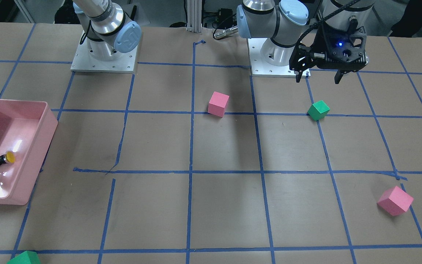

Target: Align button upright

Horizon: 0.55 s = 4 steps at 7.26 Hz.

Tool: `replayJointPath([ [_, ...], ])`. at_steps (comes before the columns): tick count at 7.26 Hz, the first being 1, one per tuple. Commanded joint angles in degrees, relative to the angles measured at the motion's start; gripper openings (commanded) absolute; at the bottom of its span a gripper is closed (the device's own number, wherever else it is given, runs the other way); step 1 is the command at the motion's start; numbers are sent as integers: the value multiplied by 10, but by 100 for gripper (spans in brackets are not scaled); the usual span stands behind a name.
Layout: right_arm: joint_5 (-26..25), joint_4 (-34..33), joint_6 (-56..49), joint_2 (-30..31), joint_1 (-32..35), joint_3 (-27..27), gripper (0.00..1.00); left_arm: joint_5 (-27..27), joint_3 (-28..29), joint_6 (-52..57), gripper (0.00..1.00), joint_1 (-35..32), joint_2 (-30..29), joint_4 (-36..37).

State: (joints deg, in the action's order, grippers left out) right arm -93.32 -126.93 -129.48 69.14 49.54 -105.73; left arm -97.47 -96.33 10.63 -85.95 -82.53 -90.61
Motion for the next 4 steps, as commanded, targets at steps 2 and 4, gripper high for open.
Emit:
replayJointPath([
  [2, 0, 9, 5, 8, 0, -6, 100, -1, 0, 0, 100, 0, 0, -1],
  [4, 14, 12, 16, 8, 6, -7, 100, -2, -2, 0, 100, 0, 1, -2],
])
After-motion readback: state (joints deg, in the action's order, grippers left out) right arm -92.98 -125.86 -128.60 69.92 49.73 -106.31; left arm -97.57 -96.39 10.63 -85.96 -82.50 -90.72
